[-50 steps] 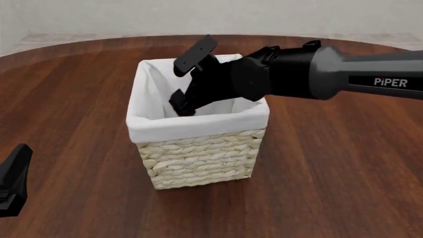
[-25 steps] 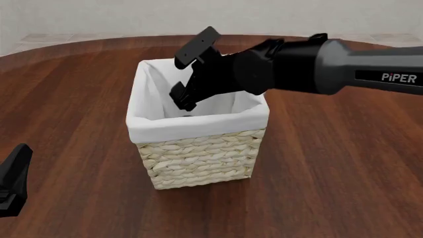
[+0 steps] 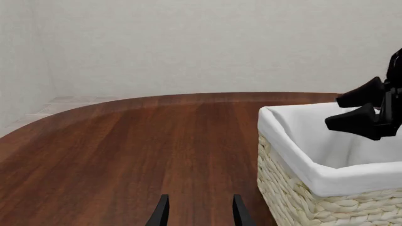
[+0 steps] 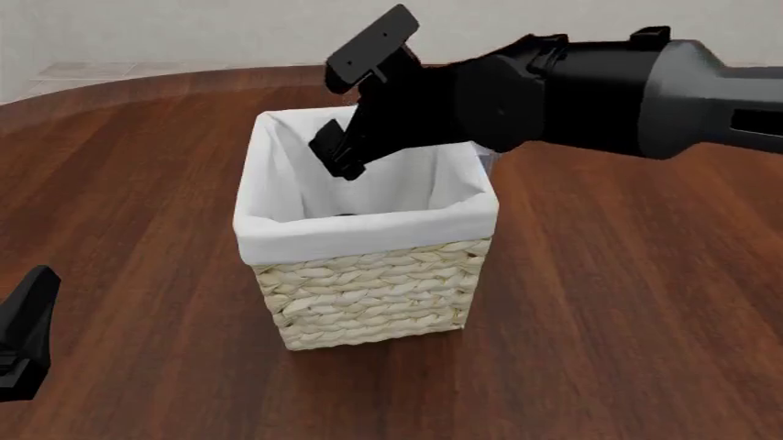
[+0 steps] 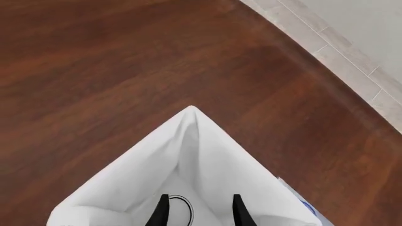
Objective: Pick up the alphabet soup and put it in the basket.
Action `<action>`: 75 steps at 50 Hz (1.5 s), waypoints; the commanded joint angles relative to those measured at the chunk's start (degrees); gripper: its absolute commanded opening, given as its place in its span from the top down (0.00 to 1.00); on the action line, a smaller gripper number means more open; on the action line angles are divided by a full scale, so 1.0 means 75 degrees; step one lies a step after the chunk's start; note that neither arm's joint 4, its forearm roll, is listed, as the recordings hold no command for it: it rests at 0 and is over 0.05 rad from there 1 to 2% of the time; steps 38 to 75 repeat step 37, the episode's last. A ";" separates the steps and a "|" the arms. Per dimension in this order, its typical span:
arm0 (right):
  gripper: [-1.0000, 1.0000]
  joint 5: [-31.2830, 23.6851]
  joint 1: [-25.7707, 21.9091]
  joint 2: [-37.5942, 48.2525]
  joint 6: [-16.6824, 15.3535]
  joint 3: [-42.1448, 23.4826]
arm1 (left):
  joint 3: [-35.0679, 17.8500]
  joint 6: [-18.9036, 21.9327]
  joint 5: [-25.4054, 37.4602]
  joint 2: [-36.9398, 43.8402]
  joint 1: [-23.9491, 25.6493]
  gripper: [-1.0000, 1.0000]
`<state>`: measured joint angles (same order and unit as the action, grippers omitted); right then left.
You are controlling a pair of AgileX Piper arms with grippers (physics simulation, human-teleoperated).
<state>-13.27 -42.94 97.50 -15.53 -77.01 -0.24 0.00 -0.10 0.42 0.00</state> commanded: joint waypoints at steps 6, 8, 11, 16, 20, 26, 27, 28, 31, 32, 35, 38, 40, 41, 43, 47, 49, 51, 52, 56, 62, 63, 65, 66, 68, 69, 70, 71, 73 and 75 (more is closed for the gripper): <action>0.00 -0.0130 -0.0074 -0.0619 -0.0159 -0.0020 | 0.0000 0.0000 0.0000 0.0000 0.0000 0.00; 0.00 -0.0167 -0.0080 -0.0708 -0.0173 -0.0039 | 0.0000 0.0000 0.0000 0.0000 0.0000 0.00; 0.00 -0.0199 -0.0126 -0.0815 -0.0220 -0.0030 | 0.0000 0.0000 0.0000 0.0000 0.0000 0.00; 0.00 -0.0251 -0.0169 -0.1060 -0.0254 -0.0045 | 0.0000 0.0000 0.0000 0.0000 0.0000 0.00; 0.00 -0.0275 -0.0178 -0.1165 -0.0288 -0.0053 | 0.0000 0.0000 0.0000 0.0000 0.0000 0.00; 0.00 -0.0307 -0.0168 -0.1316 -0.0344 -0.0111 | 0.0000 0.0000 0.0000 0.0000 0.0000 0.00; 0.00 -0.0298 -0.0155 -0.1335 -0.0344 -0.0113 | 0.0000 0.0000 0.0000 0.0000 0.0000 0.00; 0.00 -0.0314 -0.0158 -0.1349 -0.0348 -0.0123 | 0.0000 0.0000 0.0000 0.0000 0.0000 0.00; 0.00 -0.0312 -0.0160 -0.1385 -0.0338 -0.0154 | 0.0000 0.0000 0.0000 0.0000 0.0000 0.00; 0.00 -0.0307 -0.0164 -0.1387 -0.0355 -0.0165 | 0.0000 0.0000 0.0000 0.0000 0.0000 0.00; 0.00 -0.0298 -0.0150 -0.1387 -0.0349 -0.0239 | 0.0000 0.0000 0.0000 0.0000 0.0000 0.00; 0.00 -0.0292 -0.0151 -0.1391 -0.0353 -0.0265 | 0.0000 0.0000 0.0000 0.0000 0.0000 0.00; 0.00 -0.0292 -0.0151 -0.1391 -0.0353 -0.0265 | 0.0000 0.0000 0.0000 0.0000 0.0000 0.00; 0.00 -0.0292 -0.0151 -0.1391 -0.0353 -0.0265 | 0.0000 0.0000 0.0000 0.0000 0.0000 0.00; 0.00 -0.0292 -0.0151 -0.1391 -0.0353 -0.0265 | 0.0000 0.0000 0.0000 0.0000 0.0000 0.00; 0.00 -0.0292 -0.0151 -0.1391 -0.0353 -0.0265 | 0.0000 0.0000 0.0000 0.0000 0.0000 0.00; 0.00 -0.0292 -0.0151 -0.1391 -0.0353 -0.0265 | 0.0000 0.0000 0.0000 0.0000 0.0000 0.00; 0.00 -0.0292 -0.0151 -0.1391 -0.0353 -0.0265 | 0.0000 0.0000 0.0000 0.0000 0.0000 0.00; 0.00 -0.0292 -0.0151 -0.1391 -0.0353 -0.0265 | 0.0000 0.0000 0.0000 0.0000 0.0000 0.00; 0.00 -0.0292 -0.0151 -0.1391 -0.0353 -0.0265 | 0.0000 0.0000 0.0000 0.0000 0.0000 0.00; 0.00 -0.0292 -0.0151 -0.1391 -0.0353 -0.0265 | 0.0000 0.0000 0.0000 0.0000 0.0000 0.00; 0.00 -0.0292 -0.0151 -0.1391 -0.0353 -0.0265 | 0.0000 0.0000 0.0000 0.0000 0.0000 0.00; 0.00 -0.0292 -0.0151 -0.1391 -0.0353 -0.0265 | 0.0000 0.0000 0.0000 0.0000 0.0000 0.00; 0.00 -0.0292 -0.0151 -0.1391 -0.0353 -0.0265 | 0.0000 0.0000 0.0000 0.0000 0.0000 0.00; 0.00 -0.0292 -0.0151 -0.1391 -0.0353 -0.0265 | 0.0000 0.0000 0.0000 0.0000 0.0000 0.00; 0.00 -0.0292 -0.0151 -0.1391 -0.0353 -0.0265 | 0.0000 0.0000 0.0000 0.0000 0.0000 0.00; 0.00 -0.0292 -0.0151 -0.1391 -0.0353 -0.0265 | 0.0000 0.0000 0.0000 0.0000 0.0000 0.00; 0.00 -0.0292 -0.0151 -0.1391 -0.0353 -0.0265 | 0.0000 0.0000 0.0000 0.0000 0.0000 0.00; 0.00 -0.0292 -0.0151 -0.1391 -0.0353 -0.0265 | 0.0000 0.0000 0.0000 0.0000 0.0000 0.00; 0.00 -0.0292 -0.0151 -0.1391 -0.0353 -0.0265 | 0.0000 0.0000 0.0000 0.0000 0.0000 0.00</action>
